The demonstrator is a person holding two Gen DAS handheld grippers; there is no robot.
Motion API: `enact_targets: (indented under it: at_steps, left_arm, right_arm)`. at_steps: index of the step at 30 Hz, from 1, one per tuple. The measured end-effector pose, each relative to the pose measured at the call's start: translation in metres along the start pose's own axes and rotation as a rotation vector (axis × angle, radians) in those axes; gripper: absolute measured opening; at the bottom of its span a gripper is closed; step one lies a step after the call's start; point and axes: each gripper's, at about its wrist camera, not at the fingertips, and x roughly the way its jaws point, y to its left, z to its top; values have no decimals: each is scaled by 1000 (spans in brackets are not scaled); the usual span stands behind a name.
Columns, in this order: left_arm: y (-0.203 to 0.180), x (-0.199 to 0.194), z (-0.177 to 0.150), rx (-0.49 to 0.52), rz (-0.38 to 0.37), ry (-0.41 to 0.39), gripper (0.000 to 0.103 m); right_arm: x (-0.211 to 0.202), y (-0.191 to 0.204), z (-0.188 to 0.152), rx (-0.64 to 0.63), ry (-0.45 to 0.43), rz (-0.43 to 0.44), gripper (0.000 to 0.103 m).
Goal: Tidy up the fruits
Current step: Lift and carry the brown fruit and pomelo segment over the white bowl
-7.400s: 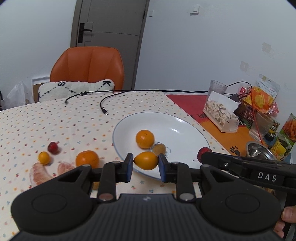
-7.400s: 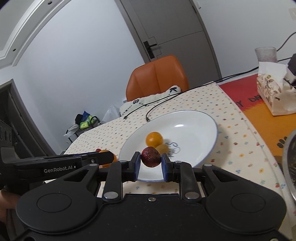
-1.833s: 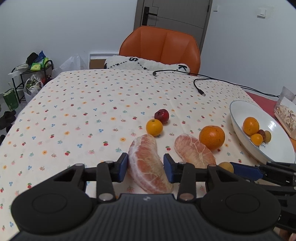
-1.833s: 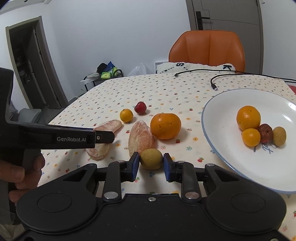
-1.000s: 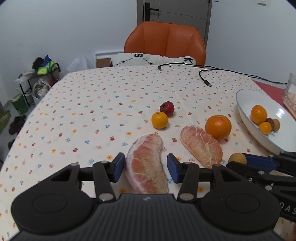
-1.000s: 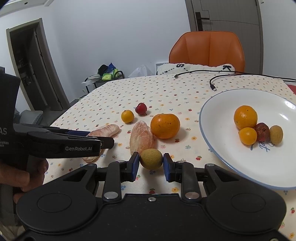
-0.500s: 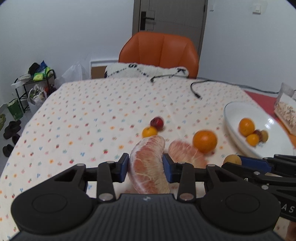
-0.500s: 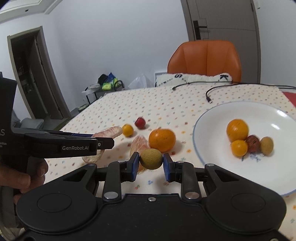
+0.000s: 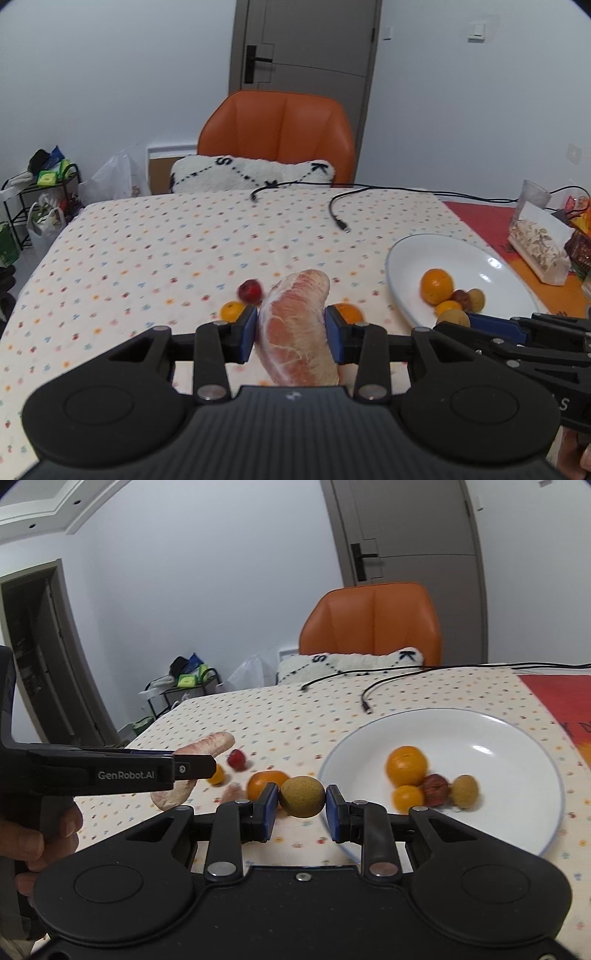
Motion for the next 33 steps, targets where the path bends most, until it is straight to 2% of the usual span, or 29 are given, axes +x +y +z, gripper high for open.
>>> enact_targets:
  at_steps: [15, 33]
  left_arm:
    - [-45, 18, 16, 35, -91, -8, 38]
    - [-85, 47, 29, 42, -135, 4, 38]
  right_arm:
    - [-17, -45, -3, 64, -27, -117, 27]
    - [-26, -75, -9, 101, -37, -200, 27]
